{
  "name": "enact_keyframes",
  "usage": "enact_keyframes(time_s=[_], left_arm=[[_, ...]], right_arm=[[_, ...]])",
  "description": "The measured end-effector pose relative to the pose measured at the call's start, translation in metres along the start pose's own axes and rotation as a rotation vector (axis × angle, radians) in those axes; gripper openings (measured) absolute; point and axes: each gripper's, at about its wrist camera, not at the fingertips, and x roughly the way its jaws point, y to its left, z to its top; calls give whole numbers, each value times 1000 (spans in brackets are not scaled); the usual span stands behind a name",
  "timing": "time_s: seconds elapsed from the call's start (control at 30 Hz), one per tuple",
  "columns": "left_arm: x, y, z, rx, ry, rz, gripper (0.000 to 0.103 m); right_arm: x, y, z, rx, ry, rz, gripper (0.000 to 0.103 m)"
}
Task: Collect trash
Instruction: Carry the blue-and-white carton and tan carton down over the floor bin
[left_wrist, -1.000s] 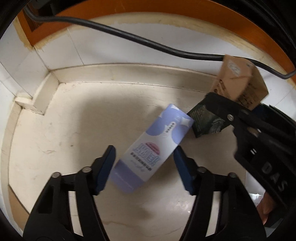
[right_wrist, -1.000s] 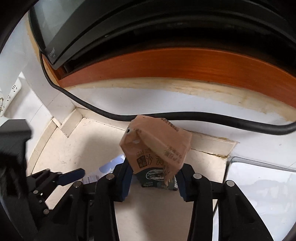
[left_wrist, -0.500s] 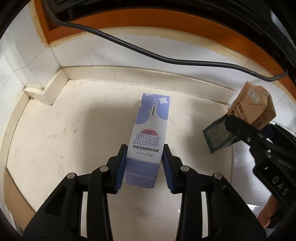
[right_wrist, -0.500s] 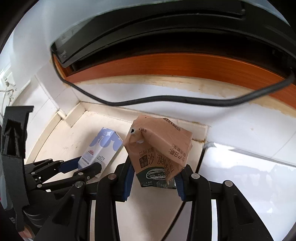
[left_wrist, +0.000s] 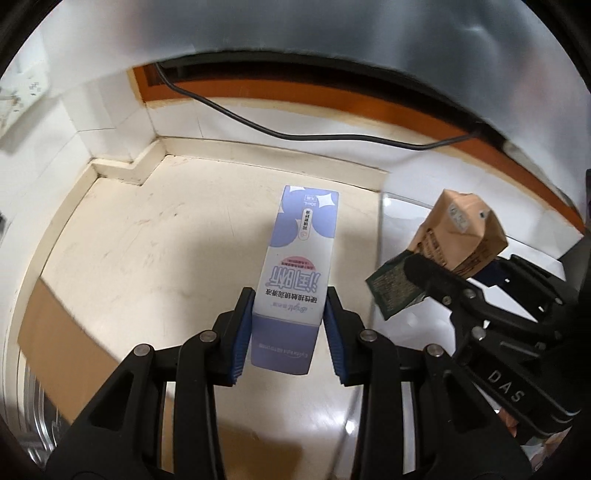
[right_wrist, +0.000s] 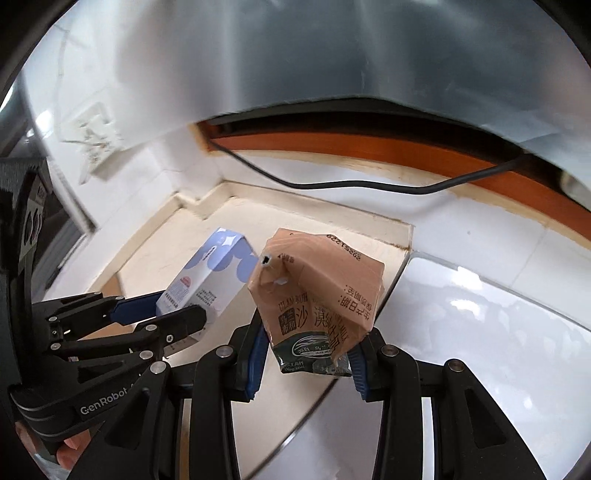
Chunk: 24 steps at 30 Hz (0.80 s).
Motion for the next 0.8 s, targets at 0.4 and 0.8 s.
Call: enact_keyframes(time_s=[0.4, 0.8], left_arm=[[-144, -55, -100, -111, -75, 37, 33], [-211, -114, -260, -245, -75, 81, 33]], right_arm=[[-171, 7, -93, -117, 41, 181, 38], [-268, 1, -231, -237, 118, 295, 38]])
